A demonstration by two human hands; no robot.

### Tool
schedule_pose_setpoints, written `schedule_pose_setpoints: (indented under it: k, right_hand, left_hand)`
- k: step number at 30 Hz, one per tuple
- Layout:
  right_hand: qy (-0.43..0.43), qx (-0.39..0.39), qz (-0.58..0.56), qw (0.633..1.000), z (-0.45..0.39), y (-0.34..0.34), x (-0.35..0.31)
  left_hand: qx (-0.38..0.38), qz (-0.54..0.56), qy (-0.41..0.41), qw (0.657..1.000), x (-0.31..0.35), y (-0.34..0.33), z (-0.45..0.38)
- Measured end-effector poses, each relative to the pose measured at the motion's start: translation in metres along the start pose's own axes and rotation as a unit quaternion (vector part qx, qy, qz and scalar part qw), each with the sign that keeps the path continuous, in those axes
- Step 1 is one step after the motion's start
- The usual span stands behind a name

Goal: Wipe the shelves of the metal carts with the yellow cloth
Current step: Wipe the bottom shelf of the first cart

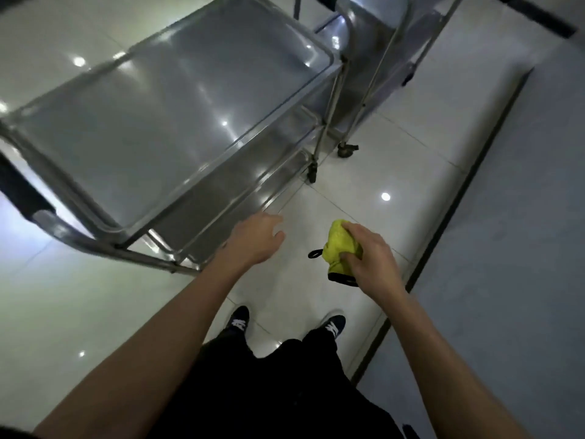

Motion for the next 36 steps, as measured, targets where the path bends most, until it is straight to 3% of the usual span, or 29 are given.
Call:
schedule_pose_setpoints:
  k: [6,11,14,29,36]
  right_hand:
    - [0.098,-0.080,0.009,0.992,-0.069,0.016,0.014]
    - [0.164,-0.157,-0.008,0.974,-0.101,-0.006,-0.009]
    - [0.187,-0.198,0.021,0.962,-0.117,-0.026,-0.022]
    - [0.241,-0.287,0.002,0.927,-0.183,-0.118,-0.033]
    - [0.281,-0.304,-0.004,0.910,-0.213,-0.146,-0.014]
  left_hand:
    - [0.076,0.103,0.119,0.985,0.013,-0.018,0.017]
    - [0.141,0.146,0.209,0.957,-0.012,-0.032,0.051]
    - [0.141,0.165,0.263,0.940,-0.031,-0.042,0.062]
    - [0.188,0.223,0.391,0.873,-0.073,-0.105,0.060]
    - [0.193,0.193,0.419,0.866,-0.060,-0.124,0.041]
Point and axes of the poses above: each hand's wrist, its own z-axis away from the middle knuckle, its own y-axis out of the back of the hand, x = y × z, the point moved 4 cm from there along -z, towards the middle knuckle, and after that the axes turned 3 degrees about z, right-handed, at the moved point
